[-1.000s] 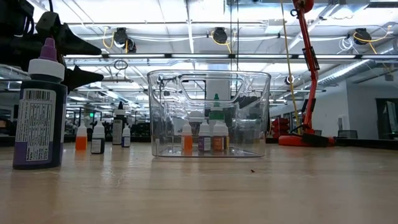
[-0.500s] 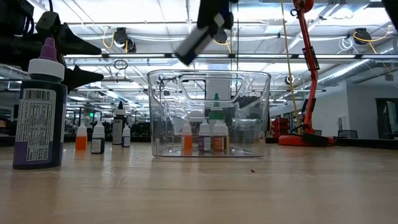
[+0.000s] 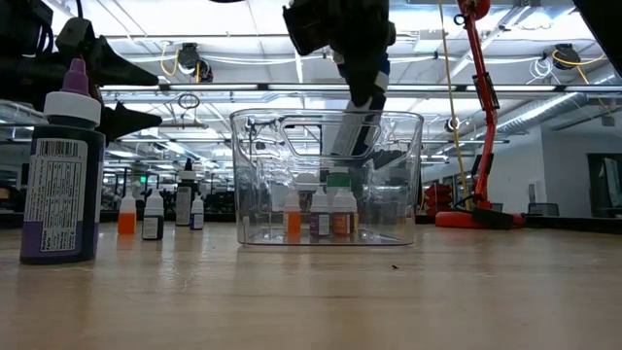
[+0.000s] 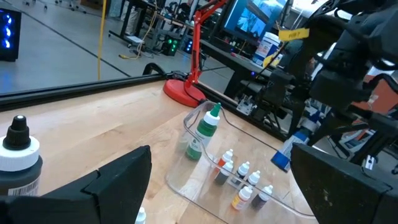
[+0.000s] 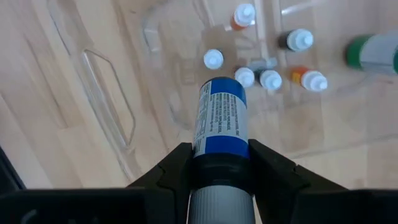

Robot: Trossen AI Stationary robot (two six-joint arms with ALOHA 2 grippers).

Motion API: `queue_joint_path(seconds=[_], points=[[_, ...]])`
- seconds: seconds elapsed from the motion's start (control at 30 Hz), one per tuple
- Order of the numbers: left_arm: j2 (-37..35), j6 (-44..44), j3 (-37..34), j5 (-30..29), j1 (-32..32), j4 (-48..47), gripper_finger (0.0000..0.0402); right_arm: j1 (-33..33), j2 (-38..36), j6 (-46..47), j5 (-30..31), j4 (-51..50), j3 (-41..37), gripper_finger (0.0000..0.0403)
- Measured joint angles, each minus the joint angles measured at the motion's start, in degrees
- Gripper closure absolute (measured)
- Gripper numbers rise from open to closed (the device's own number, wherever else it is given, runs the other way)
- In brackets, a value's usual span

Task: Pick & Place food coloring
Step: Put the big blue food coloring bottle into the transparent bin

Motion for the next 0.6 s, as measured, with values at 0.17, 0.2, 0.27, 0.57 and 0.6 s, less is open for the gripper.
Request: queue_joint_path(seconds=[0.17,0.2,0.27,0.57,0.6], points=[[0.0,0.0,-0.01,-0.01,-0.01,0.0,0.0023,-0.41,0.02,0.36,-0.96,-0.14,-1.69,0.0283],[0.01,0.0,-0.01,0.0,-0.01,0.0,0.0023,-0.55,0.02,0.47,-1.6,-0.18,-2.23,0.0283],[0.0,0.0,0.0,0.0,0.0,0.0,0.0023,-0.57,-0.07,0.44,-2.86,0.5,-3.41,0.0283],[0.01,0.0,-0.01,0.0,-0.01,0.0,0.0023,-0.48,-0.05,1.02,-4.47,1.28,-7.54,0.0283],[0.0,0.0,0.0,-0.02,-0.01,0.0,0.0023,-0.42,-0.05,1.12,-4.48,1.41,-7.82,0.0283]])
